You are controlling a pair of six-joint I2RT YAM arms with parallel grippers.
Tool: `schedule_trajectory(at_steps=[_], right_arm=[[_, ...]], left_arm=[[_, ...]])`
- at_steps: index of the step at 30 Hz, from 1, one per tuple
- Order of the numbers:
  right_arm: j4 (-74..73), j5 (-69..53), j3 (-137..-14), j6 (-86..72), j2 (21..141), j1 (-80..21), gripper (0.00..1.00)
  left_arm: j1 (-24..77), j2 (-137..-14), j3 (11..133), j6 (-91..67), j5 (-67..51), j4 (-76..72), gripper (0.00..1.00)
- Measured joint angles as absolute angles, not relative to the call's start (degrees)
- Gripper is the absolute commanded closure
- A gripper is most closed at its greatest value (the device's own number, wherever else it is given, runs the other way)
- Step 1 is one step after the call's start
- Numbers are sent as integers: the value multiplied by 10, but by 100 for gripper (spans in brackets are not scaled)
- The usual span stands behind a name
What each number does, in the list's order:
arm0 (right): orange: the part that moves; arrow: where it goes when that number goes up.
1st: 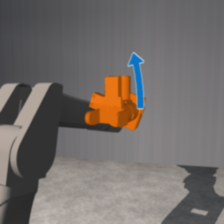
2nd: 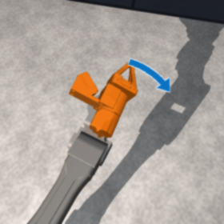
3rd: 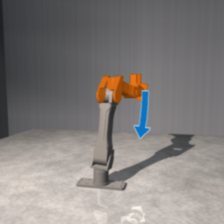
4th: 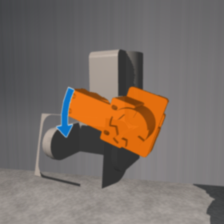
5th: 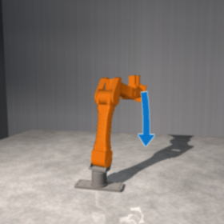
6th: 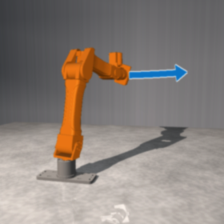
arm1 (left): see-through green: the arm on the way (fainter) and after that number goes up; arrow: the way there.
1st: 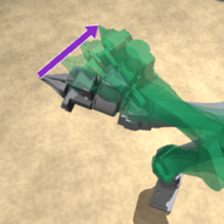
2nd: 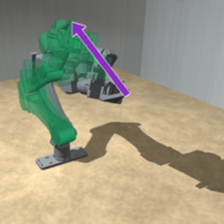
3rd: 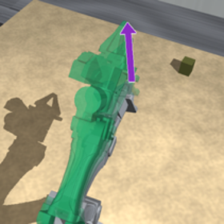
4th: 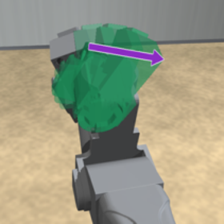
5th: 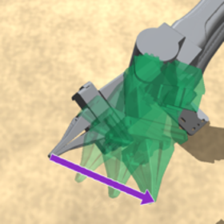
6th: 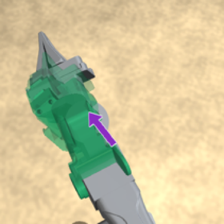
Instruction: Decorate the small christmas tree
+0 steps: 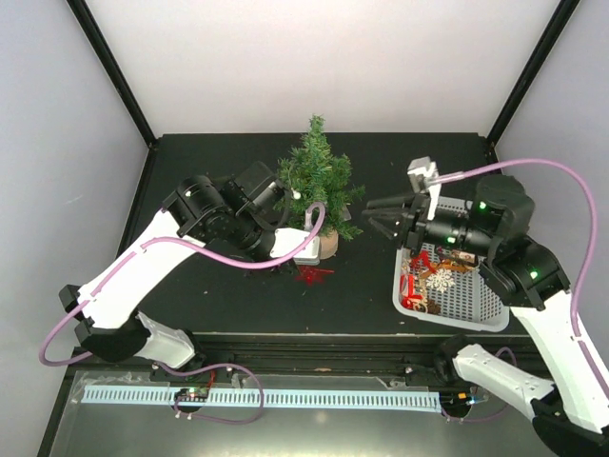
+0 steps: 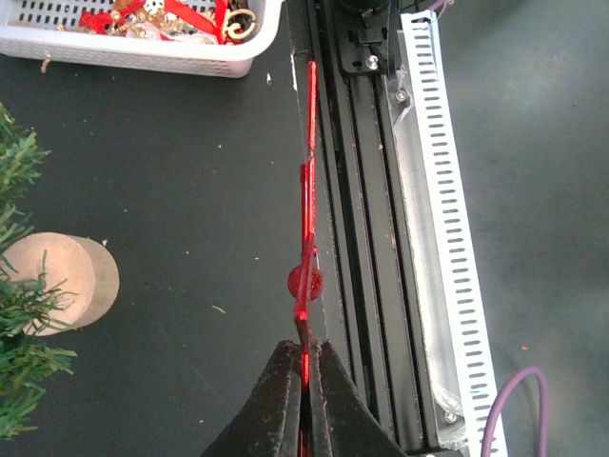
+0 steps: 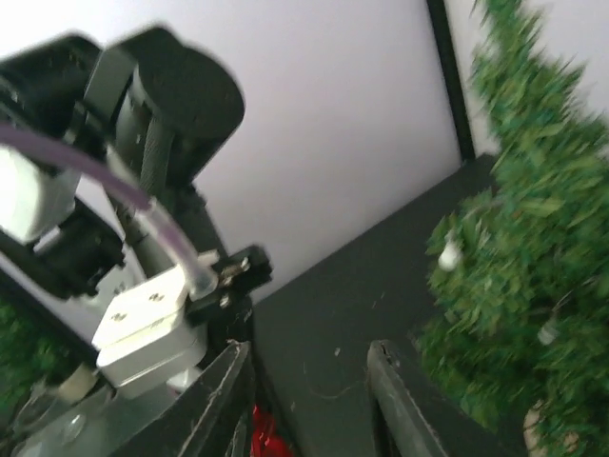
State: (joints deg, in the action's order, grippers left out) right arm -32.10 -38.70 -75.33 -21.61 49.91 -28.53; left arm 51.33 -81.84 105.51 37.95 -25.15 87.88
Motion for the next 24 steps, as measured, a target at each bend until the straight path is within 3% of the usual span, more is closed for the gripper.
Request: schedule_trajectory(at_steps=[4, 8, 13, 19, 24], right_arm=[[-402, -371, -765, -145, 524, -345, 80], [-447, -340, -743, -104, 541, -404, 81], [-454, -320, -683, -91, 528, -458, 79], [-424, -322, -644, -94, 500, -490, 66], [-402, -328, -642, -97, 498, -498, 65]], left_arm=[[497, -814, 1043, 389, -275, 882, 98], [485, -814, 1043, 392, -304, 882, 98], [479, -814, 1043, 393, -336, 882, 98], [479, -821, 1044, 394, -368, 883, 98], [478, -828, 1044, 394, -382, 883, 98]])
